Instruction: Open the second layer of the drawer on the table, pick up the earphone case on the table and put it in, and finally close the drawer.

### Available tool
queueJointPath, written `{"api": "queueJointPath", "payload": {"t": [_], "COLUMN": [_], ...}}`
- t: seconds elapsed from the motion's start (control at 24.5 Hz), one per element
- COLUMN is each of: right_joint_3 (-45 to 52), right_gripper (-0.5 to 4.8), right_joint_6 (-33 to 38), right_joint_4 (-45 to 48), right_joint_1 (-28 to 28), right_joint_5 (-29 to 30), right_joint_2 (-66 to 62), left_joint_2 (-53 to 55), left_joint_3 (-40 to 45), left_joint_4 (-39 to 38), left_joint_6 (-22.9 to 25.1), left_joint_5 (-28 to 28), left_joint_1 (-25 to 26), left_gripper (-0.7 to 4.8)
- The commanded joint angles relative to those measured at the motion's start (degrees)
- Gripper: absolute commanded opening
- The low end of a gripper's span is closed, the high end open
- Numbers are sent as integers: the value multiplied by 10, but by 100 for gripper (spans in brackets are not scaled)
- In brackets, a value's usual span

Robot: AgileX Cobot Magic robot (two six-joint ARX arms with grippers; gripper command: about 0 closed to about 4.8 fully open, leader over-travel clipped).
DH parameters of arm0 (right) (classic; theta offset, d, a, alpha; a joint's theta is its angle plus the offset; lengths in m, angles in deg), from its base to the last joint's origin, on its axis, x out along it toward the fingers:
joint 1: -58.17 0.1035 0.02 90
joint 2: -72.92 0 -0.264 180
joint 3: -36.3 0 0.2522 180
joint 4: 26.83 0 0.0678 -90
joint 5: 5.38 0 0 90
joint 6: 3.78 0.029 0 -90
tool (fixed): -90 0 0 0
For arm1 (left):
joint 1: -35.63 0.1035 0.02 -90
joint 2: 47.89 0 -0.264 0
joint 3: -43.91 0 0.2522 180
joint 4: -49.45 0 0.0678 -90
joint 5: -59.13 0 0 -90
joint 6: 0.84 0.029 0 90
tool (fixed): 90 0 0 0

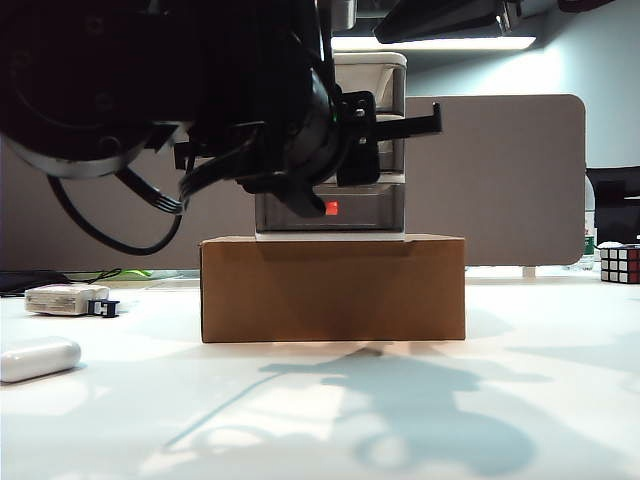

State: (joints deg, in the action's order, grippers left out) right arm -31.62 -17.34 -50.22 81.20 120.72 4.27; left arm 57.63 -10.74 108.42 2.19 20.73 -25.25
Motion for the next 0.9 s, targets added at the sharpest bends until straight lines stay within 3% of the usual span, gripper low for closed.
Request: {"api": "queueJointPath", "payload": {"t": [0.04,0.53,0.78,0.9], "right_joint_3": [-3,-3,-3,-3], "right_gripper": [-5,-5,-5,-5], "right_joint_6": [-2,-2,-2,-2], "right_joint_4": [4,4,11,32], "right_joint_1": [0,0,0,1], "right_joint_5": [3,3,0,1], "right_joint_2": [2,2,-6,-29], "left_joint_2": [-1,-1,-1,-1], "left_joint_3": [-10,-19,-19,-19], "left_joint_4": [9,-1,-8,-10], "left_joint_6": [2,2,0,0], "left_joint_5": [-11,-17,-17,-17], "left_joint_1": [3,7,7,7], "left_gripper": [125,124,57,57]}}
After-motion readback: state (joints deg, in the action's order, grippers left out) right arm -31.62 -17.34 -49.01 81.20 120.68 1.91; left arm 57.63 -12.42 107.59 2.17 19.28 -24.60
